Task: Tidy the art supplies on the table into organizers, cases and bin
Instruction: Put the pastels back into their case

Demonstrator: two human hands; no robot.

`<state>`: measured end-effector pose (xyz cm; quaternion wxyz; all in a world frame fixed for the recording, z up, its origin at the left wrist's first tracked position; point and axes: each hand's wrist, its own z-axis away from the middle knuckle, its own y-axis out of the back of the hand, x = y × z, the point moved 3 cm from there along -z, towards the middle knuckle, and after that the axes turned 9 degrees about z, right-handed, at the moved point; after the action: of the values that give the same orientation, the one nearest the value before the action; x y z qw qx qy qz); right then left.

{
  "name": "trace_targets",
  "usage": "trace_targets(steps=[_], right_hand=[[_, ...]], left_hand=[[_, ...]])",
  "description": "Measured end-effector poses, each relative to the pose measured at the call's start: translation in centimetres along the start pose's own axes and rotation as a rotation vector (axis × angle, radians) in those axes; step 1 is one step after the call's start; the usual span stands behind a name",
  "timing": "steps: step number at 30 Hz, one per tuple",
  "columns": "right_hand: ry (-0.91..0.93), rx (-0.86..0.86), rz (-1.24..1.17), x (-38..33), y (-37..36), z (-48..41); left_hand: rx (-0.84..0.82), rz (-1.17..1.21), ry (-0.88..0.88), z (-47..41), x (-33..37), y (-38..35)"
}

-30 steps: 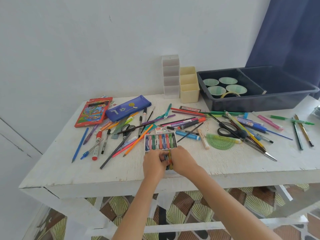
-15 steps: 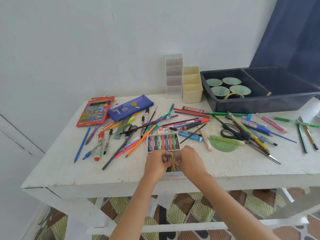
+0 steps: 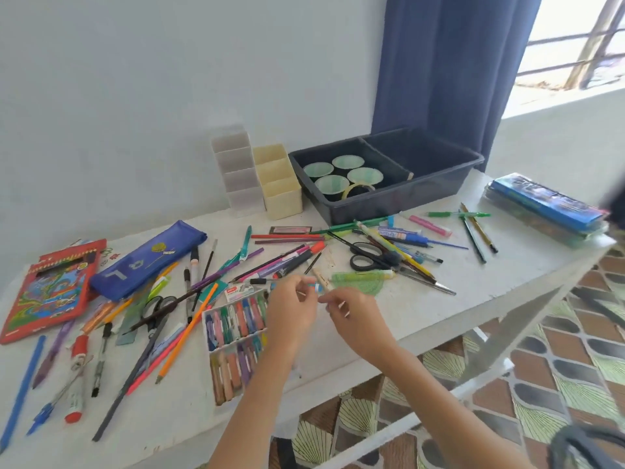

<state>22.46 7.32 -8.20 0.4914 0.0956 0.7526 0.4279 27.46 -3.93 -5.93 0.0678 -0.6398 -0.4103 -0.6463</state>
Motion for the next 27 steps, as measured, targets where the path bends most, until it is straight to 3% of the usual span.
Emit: trace_targets(steps=[9,14,17,23,27], right_hand=[[-0.246,0.251,-0.024,7.6,5.9,0.3],[-0.253,0.407,0.017,10.6,9.2,-1.8],[-0.276,0.347,0.070,12.2,10.5,-4.4],[-0.203,-0.067,0.480,14.1,10.5,-9.3],[-0.127,-0.129,0.503,14.5,10.5,-10.1]], left_hand=[[-0.223,0.054,-0.099,-1.0,1.7,-7.5],[-0.254,0.071,-0.075,-1.7,2.5,-10.7],[-0.229,0.064,-0.066,-2.9,3.1,-12.2],[-0.148,0.104,-0.028,-5.1,5.0,-14.7],[-0.080,0.086,0.001,-5.7,5.2,-15.7]])
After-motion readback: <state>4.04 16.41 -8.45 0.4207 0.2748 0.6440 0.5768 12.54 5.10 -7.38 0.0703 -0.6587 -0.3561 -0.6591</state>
